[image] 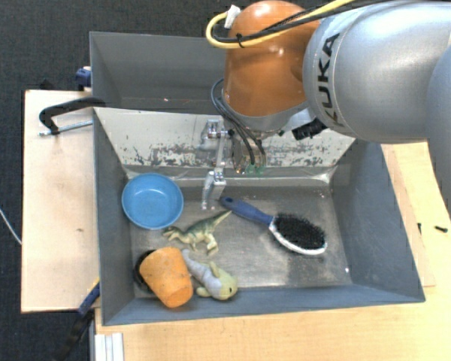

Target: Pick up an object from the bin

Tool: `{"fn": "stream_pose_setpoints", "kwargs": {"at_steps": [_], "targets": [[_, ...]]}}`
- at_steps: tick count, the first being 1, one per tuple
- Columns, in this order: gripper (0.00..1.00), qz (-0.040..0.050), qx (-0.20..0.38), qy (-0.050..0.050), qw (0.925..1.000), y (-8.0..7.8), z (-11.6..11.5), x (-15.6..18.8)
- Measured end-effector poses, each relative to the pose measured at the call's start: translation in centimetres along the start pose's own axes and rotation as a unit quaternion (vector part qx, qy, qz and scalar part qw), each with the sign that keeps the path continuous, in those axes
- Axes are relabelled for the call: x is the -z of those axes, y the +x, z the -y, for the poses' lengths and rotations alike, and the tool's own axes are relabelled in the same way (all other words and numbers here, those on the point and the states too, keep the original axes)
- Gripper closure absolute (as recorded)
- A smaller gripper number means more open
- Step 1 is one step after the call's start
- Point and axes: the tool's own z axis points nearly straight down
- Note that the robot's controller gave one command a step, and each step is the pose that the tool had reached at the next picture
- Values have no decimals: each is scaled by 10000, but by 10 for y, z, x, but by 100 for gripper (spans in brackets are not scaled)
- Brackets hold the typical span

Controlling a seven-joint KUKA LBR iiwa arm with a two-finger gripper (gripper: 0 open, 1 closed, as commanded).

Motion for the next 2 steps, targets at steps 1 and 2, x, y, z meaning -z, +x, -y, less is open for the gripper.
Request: {"fn": "stream_pose_setpoints", "kwargs": {"at_steps": [1,2], "targets": [[0,-43,-1007,12,9949,29,-29,-138],[100,18,-1013,-9,9949,25,-28,-131]]}}
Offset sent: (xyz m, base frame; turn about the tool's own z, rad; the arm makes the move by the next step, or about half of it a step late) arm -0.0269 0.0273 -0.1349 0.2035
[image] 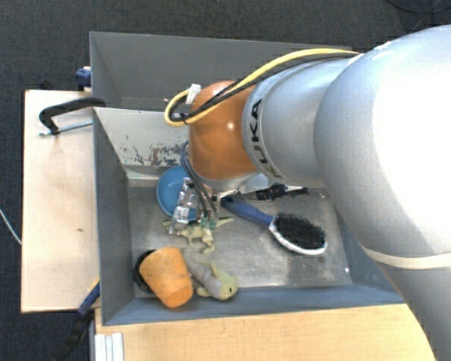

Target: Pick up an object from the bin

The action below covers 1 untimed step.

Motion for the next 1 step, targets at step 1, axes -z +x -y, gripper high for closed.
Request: {"fn": "stream_pose_setpoints", "kwargs": {"at_steps": [1], "targets": [[100,52,289,-16,9996,-19,5,118]]}}
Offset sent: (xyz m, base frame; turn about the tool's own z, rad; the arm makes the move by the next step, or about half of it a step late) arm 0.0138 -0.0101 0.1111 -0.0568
